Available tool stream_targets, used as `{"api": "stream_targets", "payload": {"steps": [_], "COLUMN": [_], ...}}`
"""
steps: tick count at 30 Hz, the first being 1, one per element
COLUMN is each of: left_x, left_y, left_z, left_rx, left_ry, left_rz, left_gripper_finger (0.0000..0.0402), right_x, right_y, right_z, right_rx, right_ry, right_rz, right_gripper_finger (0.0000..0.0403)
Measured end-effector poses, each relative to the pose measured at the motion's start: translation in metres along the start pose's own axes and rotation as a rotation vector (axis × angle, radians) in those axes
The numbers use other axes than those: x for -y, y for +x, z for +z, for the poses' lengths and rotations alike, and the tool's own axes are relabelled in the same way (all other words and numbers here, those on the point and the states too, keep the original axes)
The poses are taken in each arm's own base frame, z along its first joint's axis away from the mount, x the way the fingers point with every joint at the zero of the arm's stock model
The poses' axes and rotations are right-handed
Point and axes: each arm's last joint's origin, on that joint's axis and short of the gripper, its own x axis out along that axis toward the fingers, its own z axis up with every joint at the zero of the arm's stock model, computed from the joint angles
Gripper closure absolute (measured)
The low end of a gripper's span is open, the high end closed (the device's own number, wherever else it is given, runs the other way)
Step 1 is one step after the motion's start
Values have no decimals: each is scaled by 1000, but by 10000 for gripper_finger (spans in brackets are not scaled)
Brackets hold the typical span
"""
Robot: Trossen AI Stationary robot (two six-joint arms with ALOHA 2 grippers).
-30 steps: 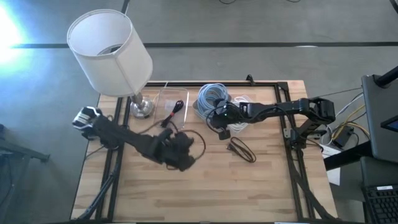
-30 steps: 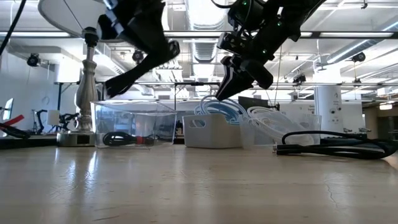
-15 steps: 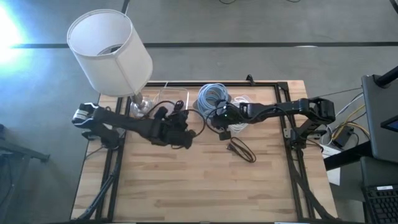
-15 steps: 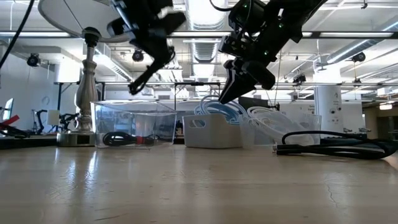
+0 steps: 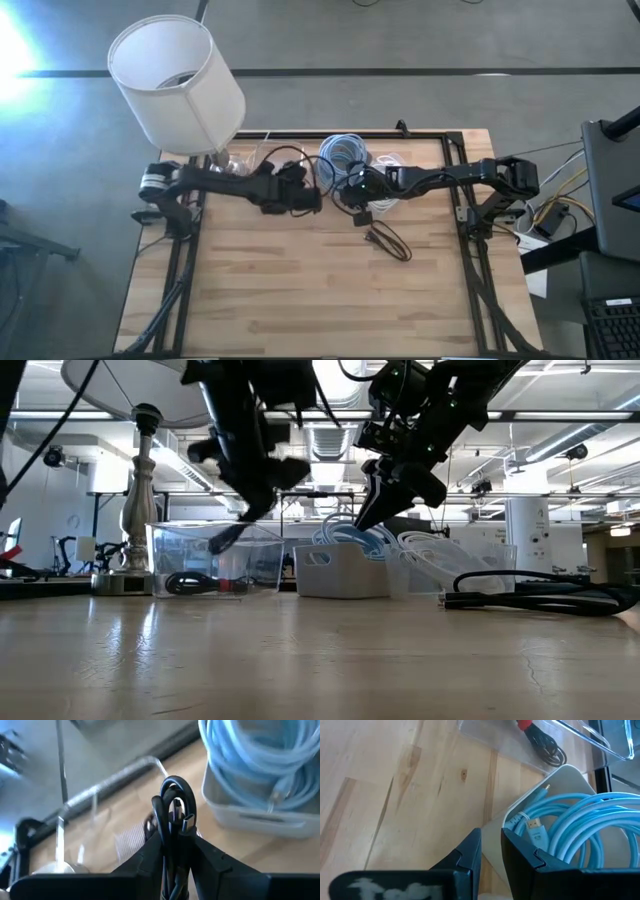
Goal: Sort HDMI cables
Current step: Put the bottom black HDMI cable into the left transparent bin
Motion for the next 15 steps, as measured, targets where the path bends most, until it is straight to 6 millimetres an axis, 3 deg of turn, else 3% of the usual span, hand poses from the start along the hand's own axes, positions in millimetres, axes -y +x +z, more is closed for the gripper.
{"api": "stream_targets", "payload": {"steps": [9, 15], "left_x": [20, 23], "left_y": [38, 45], "left_z": [-20, -22], "left_rx": [-107, -112], "left_ry": [-25, -58], "left_rz": [56, 73], "left_gripper_finger": [319, 313], "right_x": [0, 0], "right_y": [0, 0], "right_z": [0, 0], "right_rx": [0, -1], "right_ry": [0, 18], "right_rz": [0, 0], "right_gripper_finger": [322, 317]}}
